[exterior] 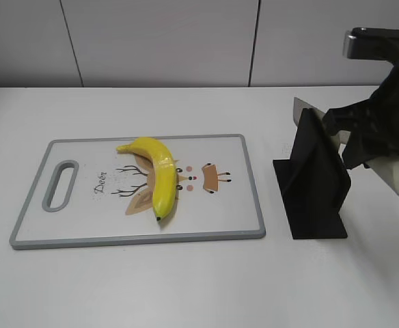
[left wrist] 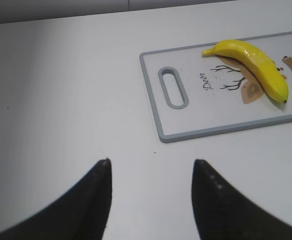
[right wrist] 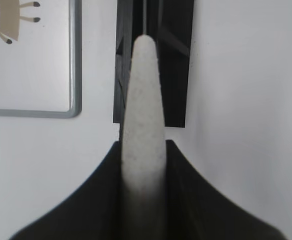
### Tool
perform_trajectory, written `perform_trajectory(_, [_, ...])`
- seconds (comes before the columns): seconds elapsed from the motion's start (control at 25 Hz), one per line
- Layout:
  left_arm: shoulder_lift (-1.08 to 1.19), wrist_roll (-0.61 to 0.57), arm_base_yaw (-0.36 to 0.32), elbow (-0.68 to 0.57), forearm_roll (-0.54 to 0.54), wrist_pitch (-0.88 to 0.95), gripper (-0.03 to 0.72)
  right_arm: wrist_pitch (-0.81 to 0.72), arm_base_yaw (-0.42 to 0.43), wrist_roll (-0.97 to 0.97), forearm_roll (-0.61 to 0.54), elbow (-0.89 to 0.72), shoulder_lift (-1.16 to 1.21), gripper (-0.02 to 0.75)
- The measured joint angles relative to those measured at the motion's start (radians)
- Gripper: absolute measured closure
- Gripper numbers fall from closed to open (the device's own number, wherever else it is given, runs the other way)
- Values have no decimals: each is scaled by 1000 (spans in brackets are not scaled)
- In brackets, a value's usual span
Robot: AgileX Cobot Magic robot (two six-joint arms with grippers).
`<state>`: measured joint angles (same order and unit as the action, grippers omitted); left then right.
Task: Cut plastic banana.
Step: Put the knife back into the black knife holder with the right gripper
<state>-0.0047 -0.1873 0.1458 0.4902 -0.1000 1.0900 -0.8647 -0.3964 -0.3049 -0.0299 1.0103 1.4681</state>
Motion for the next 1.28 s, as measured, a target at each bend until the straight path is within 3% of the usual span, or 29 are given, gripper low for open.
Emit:
perform_trajectory(0.28, [0,0,0,0,0,0,209,-15,0,13,-37,0,19,552])
perform_trajectory(0.36, [0,0,0,0,0,0,209,-22,0,40,-62,0,22,481])
perform_trajectory(0.56, [0,0,0,0,1,0,209,-24,0,77,-107,0,21,200])
perform_trajectory(0.68, [0,0,0,0,1,0,209,-24,0,86,-115,0,21,126])
perform_trajectory(0.92, [0,17,0,0,14,0,200,-68,0,143,-116,0,-3,114])
perform_trajectory(1.08, [-1,39,0,0,28,-1,113,-108,0,207,-116,0,-117,114])
perform_trajectory(1.28, [0,45,0,0,31,-1,77,-115,0,286,-116,-23,-313,121])
